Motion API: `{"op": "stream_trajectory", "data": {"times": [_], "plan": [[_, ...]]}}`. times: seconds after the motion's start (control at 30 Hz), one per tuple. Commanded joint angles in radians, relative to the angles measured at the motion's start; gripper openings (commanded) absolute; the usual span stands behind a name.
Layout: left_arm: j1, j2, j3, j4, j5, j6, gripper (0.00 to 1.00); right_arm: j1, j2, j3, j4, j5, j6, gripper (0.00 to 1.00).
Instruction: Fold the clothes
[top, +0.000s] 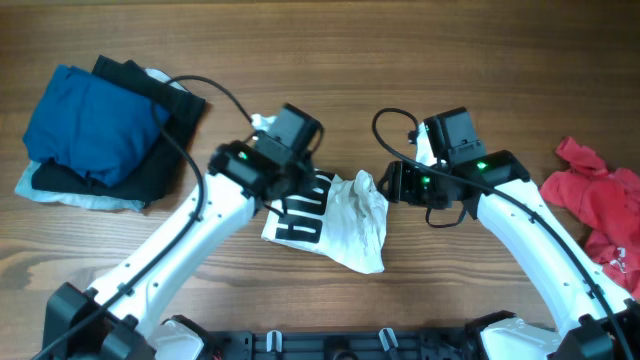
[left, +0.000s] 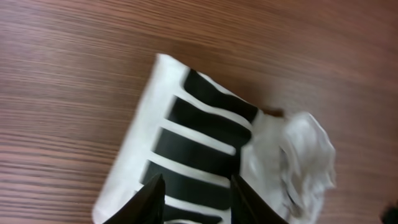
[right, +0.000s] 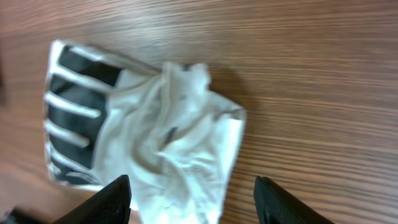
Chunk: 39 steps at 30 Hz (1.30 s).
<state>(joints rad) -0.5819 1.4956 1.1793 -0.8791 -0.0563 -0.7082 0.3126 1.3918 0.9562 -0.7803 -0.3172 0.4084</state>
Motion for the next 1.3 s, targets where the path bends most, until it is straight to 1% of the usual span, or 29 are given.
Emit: {"op": "stream_trajectory", "data": {"times": [0.0, 0.13, 0.17, 0.23, 0.27, 0.3, 0.33, 0.37, 0.4, 0.43, 0.57, 0.67, 0.7, 0.73, 0.8, 0.87, 1.03, 1.1, 1.27], "plan": [[0.051, 0.062, -0.029, 0.0, -0.001, 0.017, 0.34, 0.055, 0.021, -0.001, 0.02, -0.064, -0.044, 0.64], [0.056, 0.131, -0.09, 0.026, 0.022, 0.016, 0.34, 0.101, 0.101, -0.001, 0.058, 0.003, -0.038, 0.64], [0.057, 0.149, -0.114, 0.046, 0.022, 0.016, 0.34, 0.1, 0.142, -0.001, 0.071, 0.014, -0.032, 0.61], [0.057, 0.163, -0.135, 0.061, 0.023, 0.016, 0.34, 0.1, 0.189, -0.001, 0.086, 0.058, 0.017, 0.59], [0.057, 0.171, -0.144, 0.06, 0.021, 0.017, 0.34, 0.1, 0.216, -0.001, 0.097, 0.078, 0.028, 0.53], [0.057, 0.177, -0.156, 0.061, 0.021, 0.017, 0.34, 0.1, 0.245, -0.001, 0.107, 0.093, 0.039, 0.38], [0.057, 0.178, -0.166, 0.066, 0.017, 0.017, 0.34, 0.1, 0.256, -0.001, 0.109, 0.093, 0.039, 0.27], [0.057, 0.178, -0.187, 0.081, 0.002, 0.02, 0.34, 0.1, 0.272, -0.001, 0.109, 0.093, 0.039, 0.15], [0.057, 0.178, -0.203, 0.09, -0.016, 0.02, 0.35, 0.1, 0.279, -0.001, 0.107, 0.094, 0.039, 0.07], [0.057, 0.179, -0.22, 0.103, -0.037, 0.02, 0.35, 0.1, 0.282, -0.001, 0.103, 0.102, 0.041, 0.04], [0.057, 0.18, -0.301, 0.178, -0.145, 0.02, 0.34, 0.1, 0.282, -0.001, 0.065, 0.193, 0.074, 0.06], [0.057, 0.18, -0.341, 0.227, -0.154, 0.019, 0.35, 0.099, 0.282, -0.001, 0.021, 0.303, 0.119, 0.08], [0.057, 0.18, -0.35, 0.23, -0.148, 0.019, 0.36, 0.098, 0.282, -0.001, 0.021, 0.306, 0.117, 0.09], [0.057, 0.18, -0.351, 0.224, -0.139, 0.02, 0.37, 0.098, 0.282, -0.001, 0.027, 0.291, 0.111, 0.1], [0.057, 0.18, -0.351, 0.208, -0.143, 0.02, 0.38, 0.098, 0.281, 0.0, 0.032, 0.251, 0.052, 0.14], [0.058, 0.18, -0.351, 0.207, -0.148, 0.02, 0.39, 0.098, 0.266, 0.002, 0.026, 0.188, 0.036, 0.18], [0.058, 0.18, -0.351, 0.21, -0.146, 0.019, 0.42, 0.098, 0.133, 0.002, 0.04, 0.029, 0.034, 0.29], [0.058, 0.18, -0.351, 0.211, -0.143, 0.019, 0.42, 0.101, 0.1, 0.002, 0.039, -0.029, 0.007, 0.33], [0.058, 0.18, -0.351, 0.211, -0.135, 0.019, 0.43, 0.143, 0.097, 0.0, 0.024, -0.044, 0.001, 0.37]]}}
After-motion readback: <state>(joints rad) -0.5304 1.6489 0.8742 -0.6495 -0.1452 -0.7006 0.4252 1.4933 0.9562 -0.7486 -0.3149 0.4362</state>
